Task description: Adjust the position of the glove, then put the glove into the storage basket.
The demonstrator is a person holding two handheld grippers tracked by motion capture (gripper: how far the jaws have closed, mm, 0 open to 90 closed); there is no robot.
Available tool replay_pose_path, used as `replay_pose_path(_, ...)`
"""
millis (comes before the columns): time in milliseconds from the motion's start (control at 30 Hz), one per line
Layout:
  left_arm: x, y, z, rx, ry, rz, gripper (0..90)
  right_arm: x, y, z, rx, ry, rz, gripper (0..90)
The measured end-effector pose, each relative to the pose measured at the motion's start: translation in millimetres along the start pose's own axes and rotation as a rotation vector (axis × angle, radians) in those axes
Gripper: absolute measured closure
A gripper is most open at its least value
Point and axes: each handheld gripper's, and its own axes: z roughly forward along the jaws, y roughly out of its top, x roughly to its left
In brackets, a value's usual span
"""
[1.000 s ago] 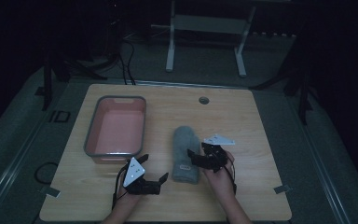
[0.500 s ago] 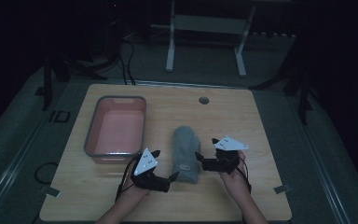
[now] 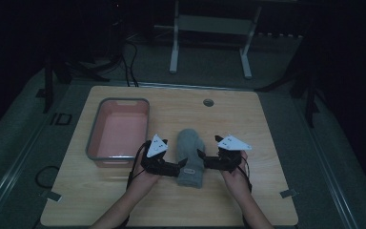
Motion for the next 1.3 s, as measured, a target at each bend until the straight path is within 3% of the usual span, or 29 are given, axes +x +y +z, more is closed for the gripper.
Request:
replay_pose_path(100,1.9,-1.3,3.8,0.016,0.007,-0.002,0.4,-2.0,-1.1,5.7,0.019,0.029,0.031,12.6)
replay_pose_path(133,2.5,-1.7,6.0,0.026,0.012,-0.006,0.4,-2.6,-1.6,8.4,0.035,0.053,0.042,12.6)
replay_pose_path(200,3.7,-2.3,10.5,0.039,0.008,-0.022,0.4,-2.6,-2.9,12.3,0.074,0.057,0.059,14.5)
replay_pose_path(267,3.8,-1.9,14.7,0.053,0.010,-0.022,0.4,-3.3,-3.8,14.4,0.101,0.082,0.105,18.5)
replay_pose_path(367,3.8,-0.2,19.7,0.074,0.019,-0.019,0.5,-2.7,-4.9,14.3,0.099,0.090,0.121,16.9)
replay_pose_path(533,5.3,2.7,28.8,0.111,0.028,-0.034,0.5,0.6,-6.6,15.9,0.082,0.055,0.119,15.5)
replay_pose_path(567,6.6,2.3,33.7,0.119,0.045,-0.043,9.2,-2.0,-8.6,19.6,0.104,0.072,0.164,17.3)
replay_pose_path(700,10.8,0.4,45.5,0.161,0.097,-0.057,14.6,-4.6,-14.3,24.2,0.119,0.068,0.198,21.4)
replay_pose_path(833,17.5,-3.2,55.4,0.215,0.071,-0.121,14.9,-7.1,-20.5,30.0,0.143,0.093,0.231,19.3)
replay_pose_path(933,17.6,-6.7,60.7,0.268,0.075,-0.112,14.9,-7.6,-26.2,35.2,0.192,0.089,0.237,25.4)
replay_pose_path(1000,18.2,-9.0,62.7,0.281,0.062,-0.128,14.8,-9.8,-31.5,37.6,0.217,0.117,0.262,29.6)
replay_pose_path(1200,21.7,-16.6,74.0,0.326,0.022,-0.187,14.8,-11.5,-42.2,40.4,0.271,0.108,0.309,30.0)
replay_pose_path(1300,23.5,-19.0,76.8,0.338,0.004,-0.208,15.2,-14.1,-44.6,43.3,0.294,0.140,0.347,38.8)
